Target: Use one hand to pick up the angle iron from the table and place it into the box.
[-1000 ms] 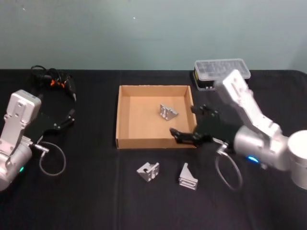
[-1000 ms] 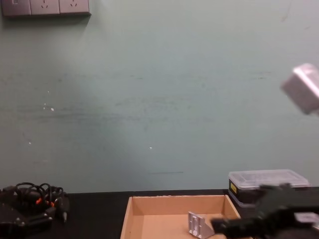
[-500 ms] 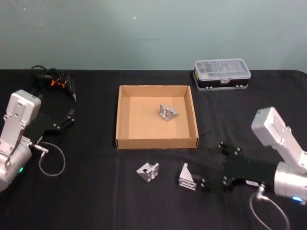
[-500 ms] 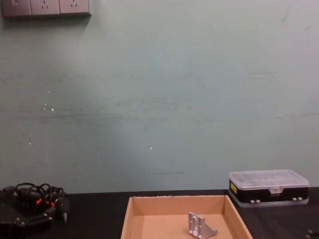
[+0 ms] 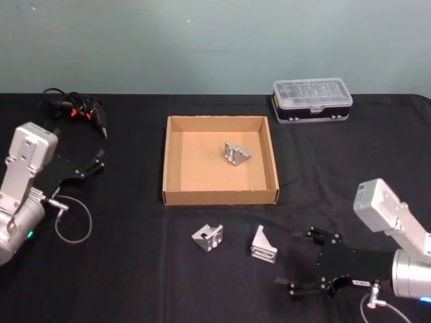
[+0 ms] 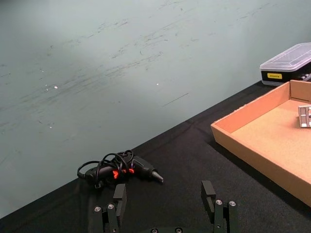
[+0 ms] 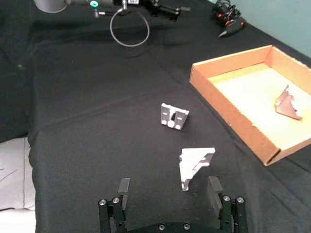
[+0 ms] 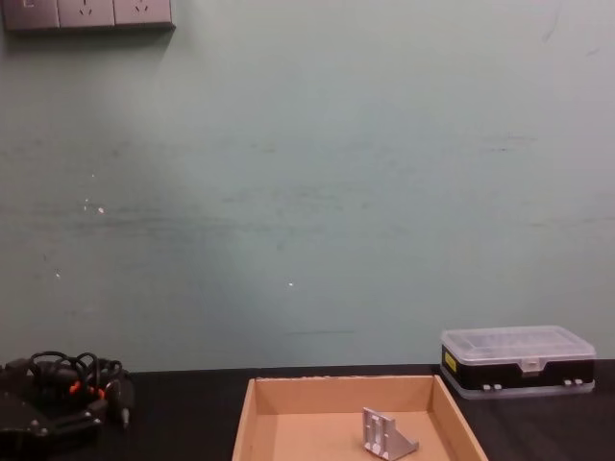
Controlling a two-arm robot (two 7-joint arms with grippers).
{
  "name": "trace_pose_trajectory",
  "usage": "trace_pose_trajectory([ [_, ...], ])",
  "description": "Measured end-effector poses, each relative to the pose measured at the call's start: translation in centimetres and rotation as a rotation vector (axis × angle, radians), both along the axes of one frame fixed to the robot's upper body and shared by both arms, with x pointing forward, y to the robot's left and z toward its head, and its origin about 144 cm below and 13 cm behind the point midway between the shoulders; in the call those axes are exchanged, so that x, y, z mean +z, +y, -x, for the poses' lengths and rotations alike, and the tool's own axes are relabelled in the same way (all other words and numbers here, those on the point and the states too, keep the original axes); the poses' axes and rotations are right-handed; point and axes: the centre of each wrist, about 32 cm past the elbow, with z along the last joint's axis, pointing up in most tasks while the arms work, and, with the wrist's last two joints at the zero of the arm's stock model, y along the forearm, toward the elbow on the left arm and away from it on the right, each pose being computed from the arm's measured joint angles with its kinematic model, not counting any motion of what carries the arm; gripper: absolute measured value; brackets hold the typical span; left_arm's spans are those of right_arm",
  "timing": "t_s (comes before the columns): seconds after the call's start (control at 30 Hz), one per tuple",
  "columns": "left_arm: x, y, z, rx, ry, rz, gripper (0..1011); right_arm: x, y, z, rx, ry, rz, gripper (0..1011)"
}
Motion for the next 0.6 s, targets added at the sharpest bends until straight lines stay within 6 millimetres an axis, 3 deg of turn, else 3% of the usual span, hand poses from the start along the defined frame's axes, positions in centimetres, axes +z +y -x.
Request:
trace_pose_trajectory([
  [0.6,0.0,0.0,0.0,0.000,0.000,0.000,1011,-0.7,3.0,-1.1,-0.091,0.047,0.037,1004],
])
